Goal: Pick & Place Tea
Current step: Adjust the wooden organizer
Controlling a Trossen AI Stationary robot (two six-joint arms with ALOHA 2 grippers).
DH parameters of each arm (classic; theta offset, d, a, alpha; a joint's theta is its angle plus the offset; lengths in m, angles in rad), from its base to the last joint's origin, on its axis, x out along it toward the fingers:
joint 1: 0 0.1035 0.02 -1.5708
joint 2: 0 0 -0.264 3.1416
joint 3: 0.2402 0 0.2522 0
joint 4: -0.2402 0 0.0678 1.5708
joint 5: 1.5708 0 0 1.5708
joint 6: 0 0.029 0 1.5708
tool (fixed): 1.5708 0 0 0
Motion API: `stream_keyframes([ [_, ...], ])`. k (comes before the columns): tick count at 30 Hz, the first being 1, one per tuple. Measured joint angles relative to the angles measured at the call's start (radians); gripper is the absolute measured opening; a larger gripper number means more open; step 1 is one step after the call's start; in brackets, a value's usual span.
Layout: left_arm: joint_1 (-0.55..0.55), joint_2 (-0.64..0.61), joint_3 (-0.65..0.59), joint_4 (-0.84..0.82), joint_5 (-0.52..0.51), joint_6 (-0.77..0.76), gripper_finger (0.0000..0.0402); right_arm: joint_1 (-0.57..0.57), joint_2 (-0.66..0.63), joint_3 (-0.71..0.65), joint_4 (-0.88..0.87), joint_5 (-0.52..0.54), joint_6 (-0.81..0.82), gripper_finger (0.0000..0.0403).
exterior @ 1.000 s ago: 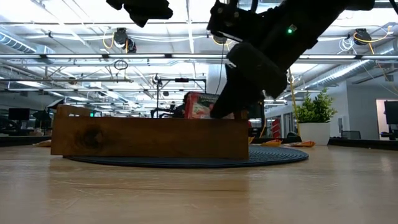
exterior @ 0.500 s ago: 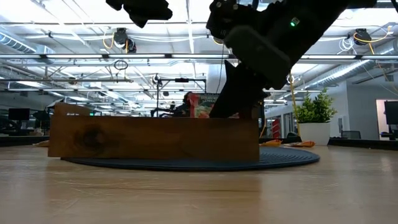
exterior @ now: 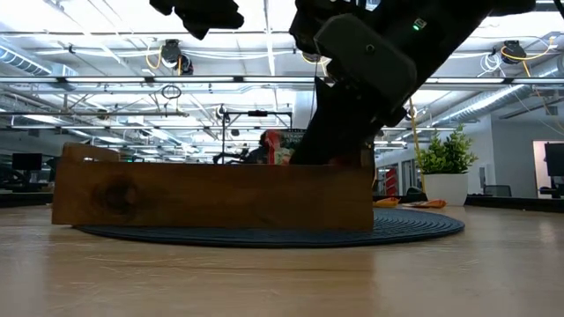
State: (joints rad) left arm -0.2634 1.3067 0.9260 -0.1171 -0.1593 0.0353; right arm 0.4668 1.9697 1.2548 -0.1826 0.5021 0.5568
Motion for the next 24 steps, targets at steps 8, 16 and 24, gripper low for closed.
stream_keyframes([
  [8,-0.005,0.0,0.0,-0.001,0.0,-0.004,0.012,0.054,-0.059,-0.005,0.012,0.158,-0.123,0.0],
  [16,-0.028,0.0,0.0,-0.021,0.001,0.003,0.012,0.14,-0.094,-0.003,-0.043,0.46,-0.191,0.0],
  [24,-0.053,-0.001,0.0,-0.022,0.0,-0.009,0.012,0.084,-0.102,-0.101,-0.315,0.567,0.128,0.0],
])
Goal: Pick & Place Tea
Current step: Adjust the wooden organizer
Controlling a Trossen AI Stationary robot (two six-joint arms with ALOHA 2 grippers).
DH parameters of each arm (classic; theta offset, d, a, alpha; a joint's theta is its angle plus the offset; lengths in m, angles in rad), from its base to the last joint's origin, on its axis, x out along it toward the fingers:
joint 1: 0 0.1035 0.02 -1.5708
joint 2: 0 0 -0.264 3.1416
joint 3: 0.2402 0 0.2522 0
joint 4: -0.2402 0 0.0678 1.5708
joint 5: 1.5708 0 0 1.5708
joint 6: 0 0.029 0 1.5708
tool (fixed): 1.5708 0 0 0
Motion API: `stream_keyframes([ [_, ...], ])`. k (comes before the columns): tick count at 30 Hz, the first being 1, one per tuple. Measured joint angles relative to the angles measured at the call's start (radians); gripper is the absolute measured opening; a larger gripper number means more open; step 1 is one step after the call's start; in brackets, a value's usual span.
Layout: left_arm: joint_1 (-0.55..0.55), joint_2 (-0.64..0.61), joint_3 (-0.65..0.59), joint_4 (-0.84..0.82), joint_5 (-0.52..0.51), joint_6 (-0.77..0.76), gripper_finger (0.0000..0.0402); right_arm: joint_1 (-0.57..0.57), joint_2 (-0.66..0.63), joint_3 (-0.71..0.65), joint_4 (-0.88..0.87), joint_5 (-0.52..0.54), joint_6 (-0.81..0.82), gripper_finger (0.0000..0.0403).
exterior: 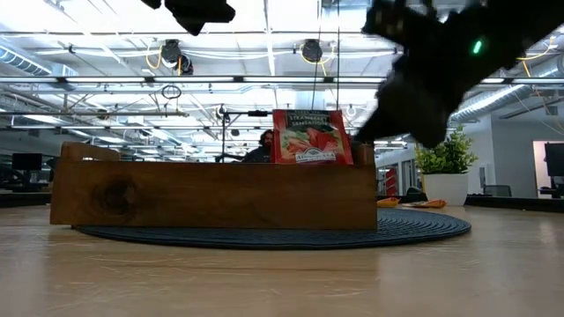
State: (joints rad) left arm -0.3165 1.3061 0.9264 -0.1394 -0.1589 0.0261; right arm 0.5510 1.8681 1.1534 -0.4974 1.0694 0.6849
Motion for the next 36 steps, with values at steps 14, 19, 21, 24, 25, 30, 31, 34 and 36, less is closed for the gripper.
stream_keyframes([
  [14,-0.019,-0.035,0.001,-0.011,-0.001,0.0,0.012,-0.095,-0.009,-0.323,0.756,-0.335,-0.28,0.0],
  [19,-0.025,-0.044,0.0,-0.037,-0.008,-0.003,0.012,-0.095,-0.009,-0.337,0.885,-0.503,-0.333,0.0],
  [21,-0.025,-0.044,0.0,-0.046,-0.008,-0.003,0.012,-0.095,-0.009,-0.337,0.92,-0.568,-0.332,0.0],
  [24,-0.025,-0.043,0.0,-0.049,-0.008,-0.003,0.012,-0.092,-0.009,-0.337,0.956,-0.63,-0.334,0.0],
  [25,-0.025,-0.044,0.0,-0.049,-0.008,-0.004,0.012,-0.09,-0.009,-0.337,0.958,-0.631,-0.335,0.0],
  [30,-0.025,-0.043,0.0,-0.061,-0.009,-0.005,0.012,-0.084,-0.009,-0.337,0.957,-0.619,-0.352,0.0],
  [31,-0.025,-0.043,0.0,-0.063,-0.009,-0.005,0.012,-0.084,-0.009,-0.337,0.953,-0.596,-0.354,0.0],
  [34,-0.025,-0.043,0.0,-0.071,-0.009,-0.005,0.012,-0.085,-0.05,-0.337,0.855,-0.518,-0.323,0.0],
  [36,-0.025,-0.043,0.0,-0.076,-0.01,-0.005,0.012,-0.082,-0.097,-0.336,0.767,-0.466,-0.27,0.0],
])
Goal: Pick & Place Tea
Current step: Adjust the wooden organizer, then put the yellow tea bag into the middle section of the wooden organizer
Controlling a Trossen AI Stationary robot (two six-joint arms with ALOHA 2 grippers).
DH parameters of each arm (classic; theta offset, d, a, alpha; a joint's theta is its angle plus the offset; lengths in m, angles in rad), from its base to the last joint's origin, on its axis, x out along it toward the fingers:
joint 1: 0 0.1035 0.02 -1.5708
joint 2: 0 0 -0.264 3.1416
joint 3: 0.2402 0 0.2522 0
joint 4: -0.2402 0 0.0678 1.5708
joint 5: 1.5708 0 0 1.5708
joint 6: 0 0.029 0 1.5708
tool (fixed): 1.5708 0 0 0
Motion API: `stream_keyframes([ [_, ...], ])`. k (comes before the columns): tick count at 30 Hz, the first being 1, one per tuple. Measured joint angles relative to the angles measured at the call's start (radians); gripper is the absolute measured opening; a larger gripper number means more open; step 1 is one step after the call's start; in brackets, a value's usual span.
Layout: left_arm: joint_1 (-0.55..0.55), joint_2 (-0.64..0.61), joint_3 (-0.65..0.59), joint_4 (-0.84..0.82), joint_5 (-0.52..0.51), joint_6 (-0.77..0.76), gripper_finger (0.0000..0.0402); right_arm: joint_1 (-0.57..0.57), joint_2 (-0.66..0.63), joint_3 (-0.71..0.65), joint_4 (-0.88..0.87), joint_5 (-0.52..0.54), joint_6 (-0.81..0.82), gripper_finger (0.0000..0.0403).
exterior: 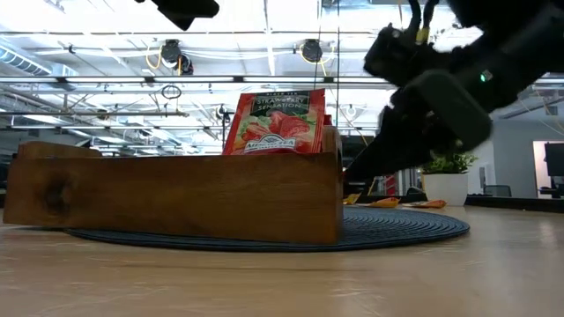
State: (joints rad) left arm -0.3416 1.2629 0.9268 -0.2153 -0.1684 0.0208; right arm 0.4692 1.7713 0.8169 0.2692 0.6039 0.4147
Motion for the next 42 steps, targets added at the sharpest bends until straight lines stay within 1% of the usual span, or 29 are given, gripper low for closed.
stream_keyframes([
  [3,0.0,0.0,0.0,0.0,-0.003,0.004,0.012,0.027,-0.079,0.0,-0.141,0.128,0.077,0.0],
  [6,0.0,-0.013,0.0,0.005,-0.011,0.034,0.012,0.053,-0.177,0.0,-0.249,0.267,0.115,0.0],
  [8,0.0,-0.029,0.0,0.015,-0.011,0.061,0.012,0.055,-0.245,0.0,-0.268,0.315,0.097,0.0],
  [10,0.005,-0.047,0.0,0.04,-0.008,0.102,0.012,0.049,-0.312,0.0,-0.261,0.33,0.047,0.0],
  [13,0.024,-0.096,-0.036,0.127,0.037,0.176,0.012,0.035,-0.402,0.0,-0.229,0.33,-0.058,0.0],
  [15,0.05,-0.137,-0.095,0.214,0.08,0.229,0.012,0.026,-0.458,0.0,-0.217,0.291,-0.156,0.0],
  [18,0.114,-0.211,-0.209,0.323,0.096,0.276,0.012,0.013,-0.532,0.0,-0.177,0.221,-0.228,0.0],
  [22,0.211,-0.323,-0.324,0.45,0.096,0.26,0.012,-0.003,-0.612,0.001,-0.098,0.096,-0.342,0.0],
  [24,0.252,-0.377,-0.366,0.466,0.096,0.234,0.012,-0.008,-0.643,0.001,-0.081,0.113,-0.38,0.0],
  [25,0.27,-0.396,-0.381,0.473,0.096,0.218,0.012,-0.015,-0.658,0.006,-0.083,0.148,-0.394,0.0],
  [26,0.285,-0.41,-0.392,0.48,0.096,0.204,0.012,-0.024,-0.668,0.022,-0.127,0.198,-0.412,0.0003],
  [28,0.313,-0.434,-0.417,0.475,0.09,0.189,0.012,-0.053,-0.671,0.09,-0.302,0.309,-0.436,0.0017],
  [30,0.331,-0.438,-0.43,0.476,0.089,0.187,0.012,-0.106,-0.653,0.178,-0.509,0.397,-0.412,0.0045],
  [31,0.34,-0.438,-0.435,0.476,0.089,0.187,0.012,-0.152,-0.634,0.227,-0.592,0.412,-0.397,0.0063],
  [32,0.347,-0.438,-0.439,0.472,0.089,0.186,0.012,-0.205,-0.614,0.282,-0.662,0.398,-0.387,0.0082],
  [33,0.353,-0.434,-0.44,0.469,0.089,0.186,0.012,-0.268,-0.593,0.335,-0.739,0.359,-0.38,0.0102],
  [35,0.357,-0.424,-0.439,0.477,0.089,0.186,0.012,-0.406,-0.546,0.431,-0.917,0.221,-0.354,0.0137],
  [36,0.358,-0.423,-0.439,0.471,0.089,0.186,0.012,-0.48,-0.521,0.47,-0.997,0.13,-0.354,0.0153],
  [37,0.359,-0.423,-0.439,0.472,0.089,0.185,0.012,-0.553,-0.494,0.494,-1.054,0.049,-0.387,0.0167],
  [38,0.359,-0.423,-0.439,0.474,0.089,0.185,0.012,-0.614,-0.466,0.503,-1.092,-0.019,-0.454,0.0179],
  [39,0.359,-0.424,-0.439,0.475,0.089,0.185,0.012,-0.673,-0.441,0.502,-1.113,-0.066,-0.538,0.0188],
  [42,0.359,-0.424,-0.439,0.474,0.089,0.185,0.012,-0.808,-0.36,0.486,-1.104,-0.097,-0.747,0.0203],
])
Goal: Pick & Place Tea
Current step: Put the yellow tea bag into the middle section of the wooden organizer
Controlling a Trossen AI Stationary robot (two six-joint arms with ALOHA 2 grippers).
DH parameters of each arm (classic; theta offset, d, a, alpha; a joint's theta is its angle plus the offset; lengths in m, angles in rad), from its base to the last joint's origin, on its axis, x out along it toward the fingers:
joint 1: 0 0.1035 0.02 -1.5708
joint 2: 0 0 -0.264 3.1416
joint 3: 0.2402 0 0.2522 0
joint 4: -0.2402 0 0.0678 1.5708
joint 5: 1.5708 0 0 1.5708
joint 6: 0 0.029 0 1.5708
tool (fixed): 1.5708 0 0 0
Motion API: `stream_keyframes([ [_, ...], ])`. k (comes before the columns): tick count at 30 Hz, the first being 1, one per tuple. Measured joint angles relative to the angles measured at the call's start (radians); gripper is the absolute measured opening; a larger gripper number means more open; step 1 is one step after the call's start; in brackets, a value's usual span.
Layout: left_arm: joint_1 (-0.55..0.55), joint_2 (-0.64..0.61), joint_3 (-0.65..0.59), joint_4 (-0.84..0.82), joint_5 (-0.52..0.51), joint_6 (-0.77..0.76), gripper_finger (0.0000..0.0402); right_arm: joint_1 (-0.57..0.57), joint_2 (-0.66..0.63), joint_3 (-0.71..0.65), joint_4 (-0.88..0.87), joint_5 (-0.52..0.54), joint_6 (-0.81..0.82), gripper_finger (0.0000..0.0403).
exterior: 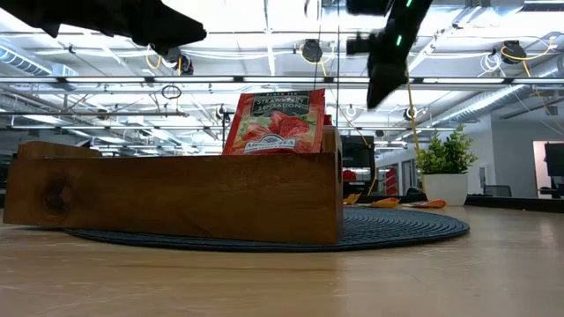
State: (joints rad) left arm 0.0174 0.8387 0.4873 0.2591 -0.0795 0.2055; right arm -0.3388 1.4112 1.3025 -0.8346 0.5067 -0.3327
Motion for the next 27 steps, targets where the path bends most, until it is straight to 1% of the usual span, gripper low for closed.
stream_keyframes([
  [3,0.0,0.0,0.0,0.0,0.0,-0.001,0.012,-0.087,0.092,-0.031,0.039,-0.07,-0.093,0.0202],
  [5,0.0,0.0,0.0,0.0,0.0,-0.001,0.012,-0.116,0.156,-0.063,0.074,-0.096,-0.131,0.0197],
  [9,0.0,0.0,0.0,0.0,0.0,-0.001,0.012,-0.141,0.255,-0.114,0.166,-0.118,-0.215,0.0189],
  [12,0.0,0.0,0.0,0.0,0.0,-0.001,0.012,-0.143,0.303,-0.135,0.256,-0.119,-0.278,0.0188],
  [15,0.0,0.0,0.0,0.0,0.0,-0.001,0.012,-0.143,0.337,-0.137,0.349,-0.132,-0.339,0.0189],
  [19,0.0,0.0,0.0,0.0,0.0,-0.001,0.012,-0.156,0.376,-0.137,0.418,-0.197,-0.401,0.0186],
  [24,0.0,0.0,0.0,0.001,0.0,-0.001,0.012,-0.183,0.402,-0.137,0.465,-0.196,-0.448,0.0179],
  [27,0.0,0.0,0.0,0.001,0.0,-0.001,0.012,-0.202,0.402,-0.137,0.465,-0.196,-0.467,0.0178],
])
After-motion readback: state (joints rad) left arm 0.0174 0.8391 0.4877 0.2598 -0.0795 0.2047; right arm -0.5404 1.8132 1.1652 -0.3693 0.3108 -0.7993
